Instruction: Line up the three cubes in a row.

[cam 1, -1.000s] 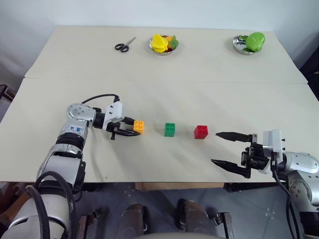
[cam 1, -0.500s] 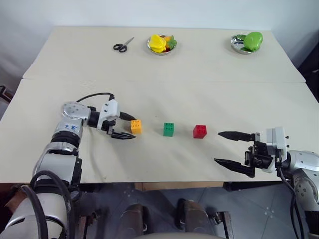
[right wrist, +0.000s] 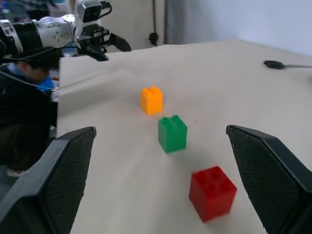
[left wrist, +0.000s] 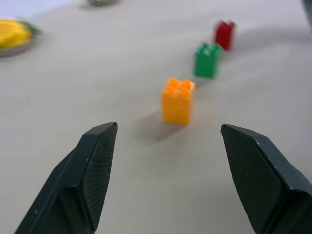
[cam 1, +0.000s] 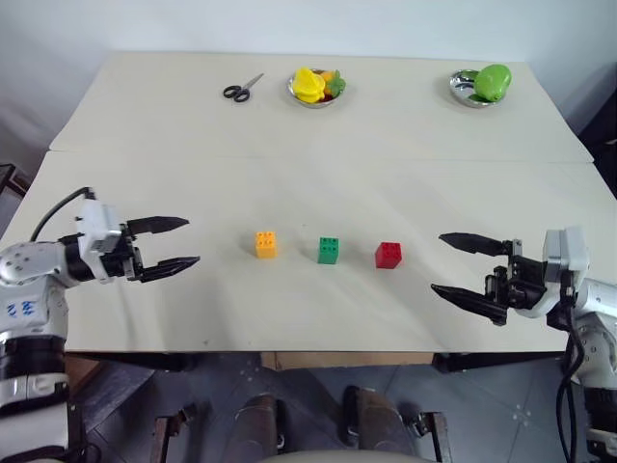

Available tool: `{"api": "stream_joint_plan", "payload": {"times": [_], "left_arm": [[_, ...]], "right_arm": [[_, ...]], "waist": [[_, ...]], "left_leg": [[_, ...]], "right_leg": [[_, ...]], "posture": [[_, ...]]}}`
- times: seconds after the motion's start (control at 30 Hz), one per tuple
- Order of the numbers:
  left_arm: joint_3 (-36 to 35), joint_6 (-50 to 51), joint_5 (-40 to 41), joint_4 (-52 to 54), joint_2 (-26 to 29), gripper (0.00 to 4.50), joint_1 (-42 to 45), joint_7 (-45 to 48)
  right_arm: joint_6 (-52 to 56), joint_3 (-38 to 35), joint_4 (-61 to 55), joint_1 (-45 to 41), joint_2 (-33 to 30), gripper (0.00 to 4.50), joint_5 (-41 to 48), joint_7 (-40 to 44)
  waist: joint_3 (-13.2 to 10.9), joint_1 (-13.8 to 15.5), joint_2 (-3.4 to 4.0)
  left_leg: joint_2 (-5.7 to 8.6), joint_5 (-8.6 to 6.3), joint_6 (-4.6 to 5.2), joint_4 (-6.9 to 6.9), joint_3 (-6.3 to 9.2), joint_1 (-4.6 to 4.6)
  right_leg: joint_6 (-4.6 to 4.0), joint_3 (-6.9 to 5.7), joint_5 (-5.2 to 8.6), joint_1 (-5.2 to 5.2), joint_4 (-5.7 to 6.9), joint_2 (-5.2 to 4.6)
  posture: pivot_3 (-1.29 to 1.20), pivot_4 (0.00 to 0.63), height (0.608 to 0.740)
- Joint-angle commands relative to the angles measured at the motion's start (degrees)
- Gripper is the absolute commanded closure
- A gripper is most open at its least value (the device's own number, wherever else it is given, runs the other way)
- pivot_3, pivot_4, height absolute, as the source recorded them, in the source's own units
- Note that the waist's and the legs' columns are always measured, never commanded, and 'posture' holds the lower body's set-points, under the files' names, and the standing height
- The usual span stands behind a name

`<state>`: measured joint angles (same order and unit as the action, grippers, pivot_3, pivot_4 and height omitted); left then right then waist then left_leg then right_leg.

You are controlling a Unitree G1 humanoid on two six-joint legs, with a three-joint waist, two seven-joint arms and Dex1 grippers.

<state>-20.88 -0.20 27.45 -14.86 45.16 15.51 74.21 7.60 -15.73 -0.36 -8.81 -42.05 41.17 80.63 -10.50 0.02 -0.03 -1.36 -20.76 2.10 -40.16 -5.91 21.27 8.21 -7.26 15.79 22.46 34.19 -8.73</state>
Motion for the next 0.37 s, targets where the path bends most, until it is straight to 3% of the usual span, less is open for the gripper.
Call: {"api": "stream_joint_plan", "payload": {"times": [0.03, 0.17, 0.37], "left_arm": [[-4.1, 3.2, 2.6, 7.2, 1.0, 0.89, -7.4, -2.3], [-4.8, 3.2, 2.2, 10.1, 1.8, 0.89, -11.2, -2.8], [-2.9, -0.4, 0.7, 10.0, 0.9, 0.89, -8.4, -4.5]], "right_arm": [[-3.2, -0.2, 4.7, -1.9, -2.5, 0.0, -2.5, 5.2], [-5.8, 1.0, 8.2, -4.7, -2.1, 0.0, -4.8, 6.9], [-7.1, 2.7, 11.3, -6.4, -1.6, 0.0, -6.1, 9.0]], "waist": [[0.0, -0.2, 0.0], [0.0, -0.1, 0.02], [0.0, -0.1, 0.03]], "left_leg": [[0.01, -0.01, 0.0, 0.05, -0.02, -0.03], [-0.08, -0.05, -0.06, 0.07, -0.11, -0.03], [-0.09, -0.05, -0.1, 0.08, -0.13, -0.04]], "right_leg": [[-0.01, 0.02, 0.0, 0.0, 0.0, 0.0], [-0.06, 0.02, 0.03, 0.06, -0.02, 0.09], [-0.08, 0.03, 0.03, 0.07, 0.0, 0.09]], "posture": [[0.0, 0.15, 0.74], [0.0, 0.15, 0.74], [0.0, 0.15, 0.74]]}}
